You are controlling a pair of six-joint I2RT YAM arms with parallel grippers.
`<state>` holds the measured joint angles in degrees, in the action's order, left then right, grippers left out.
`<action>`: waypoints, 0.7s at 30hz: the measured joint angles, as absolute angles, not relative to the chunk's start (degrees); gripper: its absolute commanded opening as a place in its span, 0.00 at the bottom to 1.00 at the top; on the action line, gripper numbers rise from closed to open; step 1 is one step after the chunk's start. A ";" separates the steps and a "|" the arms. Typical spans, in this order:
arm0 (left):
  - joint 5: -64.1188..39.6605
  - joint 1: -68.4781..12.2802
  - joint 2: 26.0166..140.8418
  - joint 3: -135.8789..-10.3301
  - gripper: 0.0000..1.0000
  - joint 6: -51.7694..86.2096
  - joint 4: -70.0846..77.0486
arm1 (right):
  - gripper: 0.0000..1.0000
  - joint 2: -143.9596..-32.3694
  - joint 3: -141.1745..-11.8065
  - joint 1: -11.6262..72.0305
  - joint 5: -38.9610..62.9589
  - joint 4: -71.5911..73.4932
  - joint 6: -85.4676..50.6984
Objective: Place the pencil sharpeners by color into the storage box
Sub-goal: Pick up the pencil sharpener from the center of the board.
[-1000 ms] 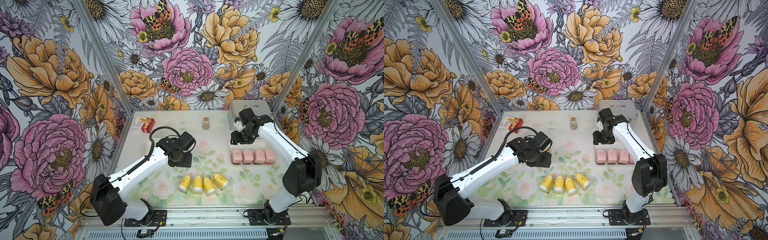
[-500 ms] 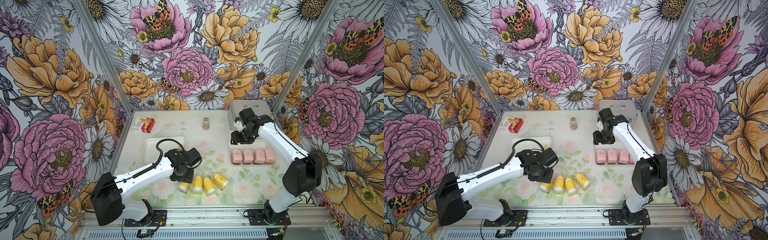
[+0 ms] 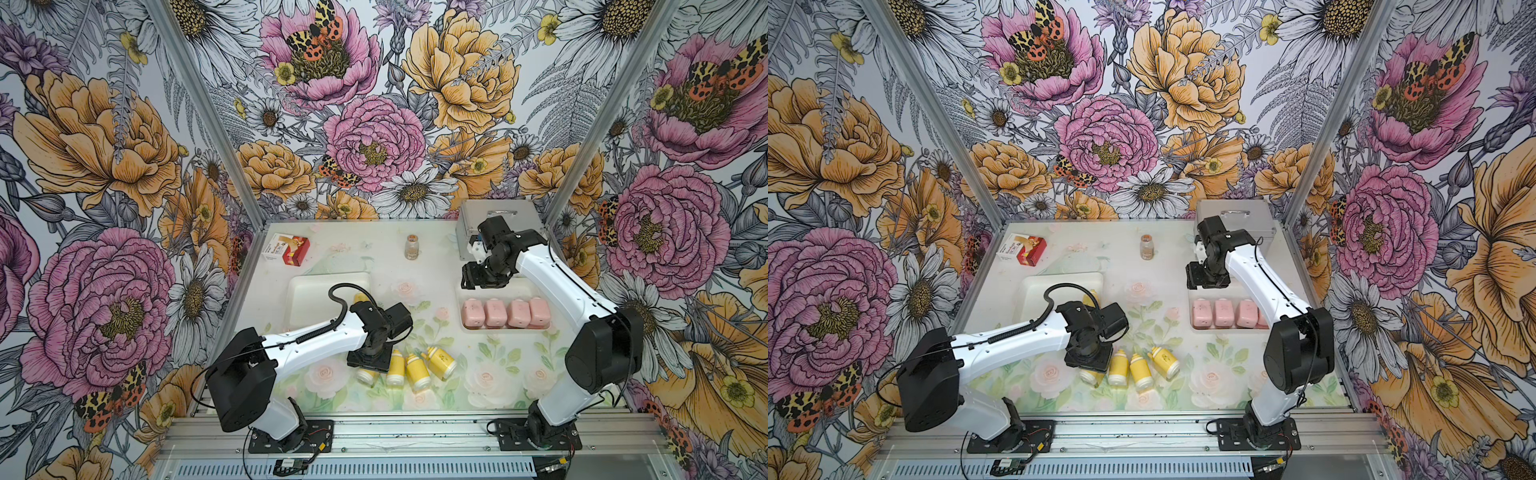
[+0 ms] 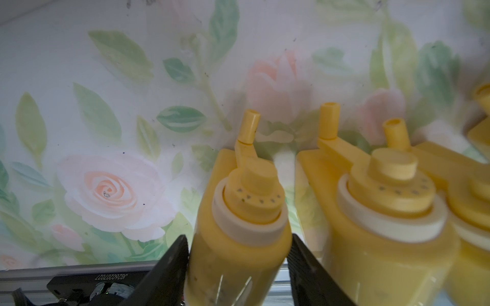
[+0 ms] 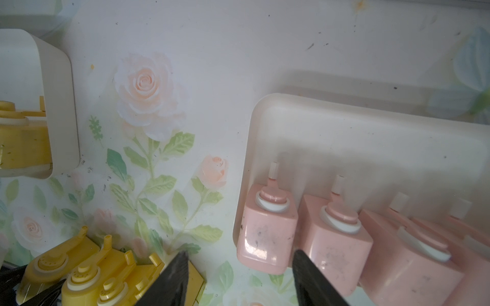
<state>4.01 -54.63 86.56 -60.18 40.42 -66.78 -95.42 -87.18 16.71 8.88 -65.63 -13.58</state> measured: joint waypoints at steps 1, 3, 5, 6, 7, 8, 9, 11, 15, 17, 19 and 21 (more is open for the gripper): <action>3.92 -54.63 86.76 -60.16 0.59 40.45 -66.57 | 0.64 -95.42 -87.18 16.71 8.88 -65.65 -13.58; 3.55 -54.65 86.98 -59.72 0.59 40.58 -65.91 | 0.64 -95.42 -87.18 16.71 8.88 -65.65 -13.58; 3.29 -54.70 87.22 -59.05 0.59 40.60 -65.47 | 0.64 -95.42 -87.18 16.71 8.88 -65.65 -13.58; 3.14 -54.70 87.42 -58.74 0.58 40.60 -65.19 | 0.64 -95.42 -87.18 16.71 8.88 -65.65 -13.58; 3.09 -54.74 87.64 -58.39 0.59 40.62 -64.88 | 0.64 -95.42 -87.18 16.71 8.88 -65.65 -13.58; 2.96 -54.74 87.83 -58.11 0.58 40.60 -64.62 | 0.64 -95.42 -87.18 16.71 8.88 -65.63 -13.58; 2.92 -54.76 87.99 -57.74 0.58 40.62 -64.29 | 0.64 -95.42 -87.18 16.71 8.88 -65.65 -13.58; 2.87 -54.76 88.40 -57.30 0.57 40.62 -63.99 | 0.64 -95.42 -87.18 16.71 8.88 -65.65 -13.58; 2.70 -54.76 88.95 -56.69 0.53 40.82 -63.24 | 0.64 -95.42 -87.18 16.71 8.88 -65.65 -13.58; 2.44 -54.76 88.95 -56.58 0.51 41.10 -62.94 | 0.64 -95.42 -87.18 16.71 8.88 -65.65 -13.58; 2.28 -54.78 88.95 -56.58 0.48 41.50 -62.92 | 0.64 -95.42 -87.18 16.71 8.88 -65.65 -13.58; 2.24 -54.81 88.95 -56.58 0.45 41.78 -62.89 | 0.64 -95.42 -87.18 16.71 8.88 -65.65 -13.58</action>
<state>2.24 -54.81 88.95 -56.58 41.78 -62.89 -95.42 -87.18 16.71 8.88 -65.65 -13.58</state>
